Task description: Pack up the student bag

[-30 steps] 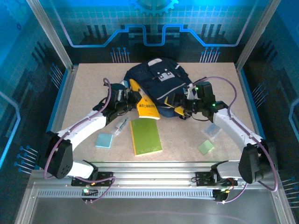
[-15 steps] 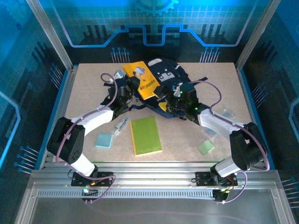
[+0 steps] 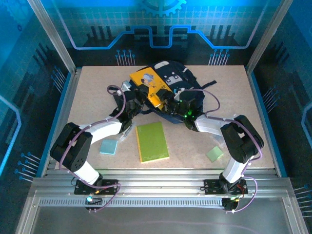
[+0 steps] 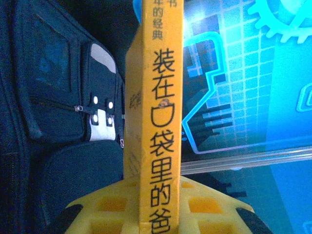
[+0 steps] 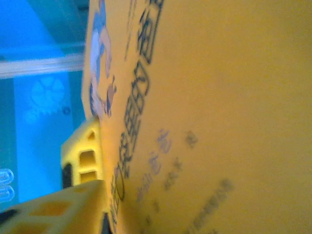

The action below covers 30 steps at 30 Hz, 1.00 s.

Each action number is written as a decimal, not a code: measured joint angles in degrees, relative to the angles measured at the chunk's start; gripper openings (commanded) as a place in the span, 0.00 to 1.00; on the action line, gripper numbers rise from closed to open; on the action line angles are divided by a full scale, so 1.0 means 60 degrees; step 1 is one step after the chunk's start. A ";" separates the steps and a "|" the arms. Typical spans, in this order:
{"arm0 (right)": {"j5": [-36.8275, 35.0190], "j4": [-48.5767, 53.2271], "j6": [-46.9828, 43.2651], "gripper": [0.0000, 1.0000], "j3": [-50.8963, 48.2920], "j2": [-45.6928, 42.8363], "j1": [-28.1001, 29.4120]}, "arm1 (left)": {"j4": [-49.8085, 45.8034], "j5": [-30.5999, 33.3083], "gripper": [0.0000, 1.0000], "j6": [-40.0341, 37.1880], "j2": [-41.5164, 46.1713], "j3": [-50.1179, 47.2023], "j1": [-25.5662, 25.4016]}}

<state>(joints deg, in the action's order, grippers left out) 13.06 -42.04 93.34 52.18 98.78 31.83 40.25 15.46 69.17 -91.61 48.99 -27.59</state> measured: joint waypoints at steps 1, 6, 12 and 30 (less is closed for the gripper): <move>-0.0058 -0.0004 -0.0080 0.25 -0.0022 -0.0018 -0.0004 | 0.0029 0.0033 0.00 0.0040 0.0000 -0.0025 0.0000; -0.0302 -0.0076 -0.0379 0.00 -0.0066 -0.0248 -0.0022 | 0.0142 0.0127 0.16 0.0335 0.0011 -0.0058 0.0007; -0.0106 0.1009 -0.1089 0.00 -0.0157 -0.0765 -0.0517 | -0.0412 -0.0681 0.67 -0.0280 0.0011 0.0226 -0.0047; 0.0499 0.8819 -0.6645 0.00 -0.0208 -0.4849 -0.5952 | -0.8251 -0.4371 0.68 -0.7905 -0.2838 0.6841 -0.0838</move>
<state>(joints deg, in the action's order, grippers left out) 16.05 10.87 53.47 50.94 69.69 -3.88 -9.26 -10.76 21.74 -108.64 90.04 -32.62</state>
